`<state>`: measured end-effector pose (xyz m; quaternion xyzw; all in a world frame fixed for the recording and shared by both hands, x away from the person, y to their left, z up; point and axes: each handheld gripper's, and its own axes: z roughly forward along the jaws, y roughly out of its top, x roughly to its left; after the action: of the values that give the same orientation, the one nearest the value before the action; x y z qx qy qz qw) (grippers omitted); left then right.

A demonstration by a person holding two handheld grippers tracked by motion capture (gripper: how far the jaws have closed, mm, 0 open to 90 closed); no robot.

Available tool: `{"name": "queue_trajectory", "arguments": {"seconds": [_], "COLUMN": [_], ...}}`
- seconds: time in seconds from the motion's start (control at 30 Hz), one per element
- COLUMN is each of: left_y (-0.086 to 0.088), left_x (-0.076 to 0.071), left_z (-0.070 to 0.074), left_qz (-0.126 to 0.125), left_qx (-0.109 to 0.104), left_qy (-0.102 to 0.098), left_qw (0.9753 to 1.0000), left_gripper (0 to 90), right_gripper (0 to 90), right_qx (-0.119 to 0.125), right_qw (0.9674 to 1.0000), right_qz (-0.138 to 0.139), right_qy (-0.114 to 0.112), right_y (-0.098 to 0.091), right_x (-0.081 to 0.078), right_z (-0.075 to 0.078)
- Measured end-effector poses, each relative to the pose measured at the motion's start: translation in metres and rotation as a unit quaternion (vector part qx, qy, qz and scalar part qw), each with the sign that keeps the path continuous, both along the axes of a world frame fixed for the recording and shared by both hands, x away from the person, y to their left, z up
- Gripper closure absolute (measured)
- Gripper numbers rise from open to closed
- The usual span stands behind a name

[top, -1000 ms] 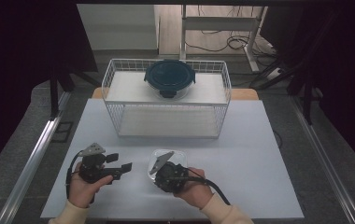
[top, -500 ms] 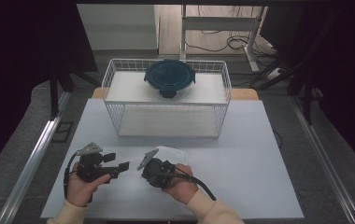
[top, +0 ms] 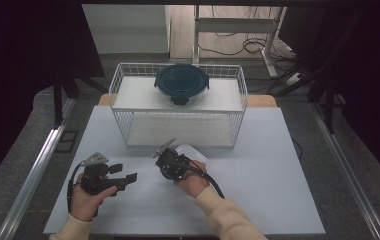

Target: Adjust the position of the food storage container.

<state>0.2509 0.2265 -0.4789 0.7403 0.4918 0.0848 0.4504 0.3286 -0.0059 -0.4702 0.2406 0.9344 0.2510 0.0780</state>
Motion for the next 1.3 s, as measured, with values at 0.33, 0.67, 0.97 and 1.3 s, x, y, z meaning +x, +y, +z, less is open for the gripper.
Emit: {"name": "queue_trajectory", "arguments": {"seconds": [0.33, 0.67, 0.97, 1.3], "left_y": [-0.002, -0.003, -0.004, -0.003], "left_x": [0.000, 0.001, 0.000, 0.000], "left_z": [-0.001, -0.002, -0.002, -0.001], "left_qz": [-0.002, -0.002, -0.005, -0.004], "left_qx": [0.002, 0.004, 0.005, 0.001], "left_qy": [0.002, 0.001, 0.002, 0.002], "left_qw": [1.0000, 1.0000, 1.0000, 1.0000], "left_gripper": [25.4, 25.4, 25.4, 25.4], "right_gripper": [89.7, 89.7, 89.7, 89.7], "right_qx": [0.047, 0.008, -0.028, -0.026], "right_qw": [0.9972, 0.9914, 0.9932, 0.9955], "right_qz": [-0.044, -0.122, -0.110, -0.088], "right_qy": [-0.038, -0.047, -0.028, -0.027], "right_y": [-0.050, -0.113, -0.124, -0.123], "right_x": [0.011, 0.051, 0.053, 0.031], "right_z": [0.049, 0.044, 0.012, 0.009]}}
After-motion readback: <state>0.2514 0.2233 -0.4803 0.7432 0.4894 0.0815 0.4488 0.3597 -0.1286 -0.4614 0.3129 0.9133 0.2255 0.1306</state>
